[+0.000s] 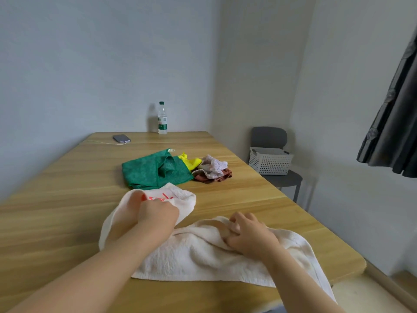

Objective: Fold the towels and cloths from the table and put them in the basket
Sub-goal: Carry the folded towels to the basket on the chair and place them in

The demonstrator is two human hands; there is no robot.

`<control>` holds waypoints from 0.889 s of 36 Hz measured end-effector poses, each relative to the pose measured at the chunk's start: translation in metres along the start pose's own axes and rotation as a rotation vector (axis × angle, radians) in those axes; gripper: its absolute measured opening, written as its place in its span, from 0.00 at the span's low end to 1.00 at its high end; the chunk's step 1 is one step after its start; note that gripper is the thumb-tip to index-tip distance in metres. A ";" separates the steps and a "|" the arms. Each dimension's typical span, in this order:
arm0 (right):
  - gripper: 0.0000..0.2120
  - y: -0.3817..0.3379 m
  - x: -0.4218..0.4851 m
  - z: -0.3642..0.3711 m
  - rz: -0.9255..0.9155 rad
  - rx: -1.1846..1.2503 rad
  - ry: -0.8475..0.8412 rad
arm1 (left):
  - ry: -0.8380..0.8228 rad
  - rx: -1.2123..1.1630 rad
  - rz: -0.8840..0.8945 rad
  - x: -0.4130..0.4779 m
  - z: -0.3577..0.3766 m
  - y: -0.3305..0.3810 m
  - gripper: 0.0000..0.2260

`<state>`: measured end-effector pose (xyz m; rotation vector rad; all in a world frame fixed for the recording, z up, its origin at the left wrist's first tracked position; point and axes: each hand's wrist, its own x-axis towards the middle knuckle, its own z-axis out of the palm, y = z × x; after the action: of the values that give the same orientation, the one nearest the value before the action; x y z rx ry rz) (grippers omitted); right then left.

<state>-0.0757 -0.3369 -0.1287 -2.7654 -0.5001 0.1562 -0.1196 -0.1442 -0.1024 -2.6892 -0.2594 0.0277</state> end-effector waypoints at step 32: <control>0.15 -0.023 -0.010 -0.046 -0.058 1.022 0.874 | -0.149 -1.769 -0.072 0.004 -0.033 -0.019 0.07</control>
<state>-0.0847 -0.3334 -0.0772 -1.5817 -0.1616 -0.6133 -0.1170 -0.1401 -0.0641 -4.4302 -0.6345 -0.0551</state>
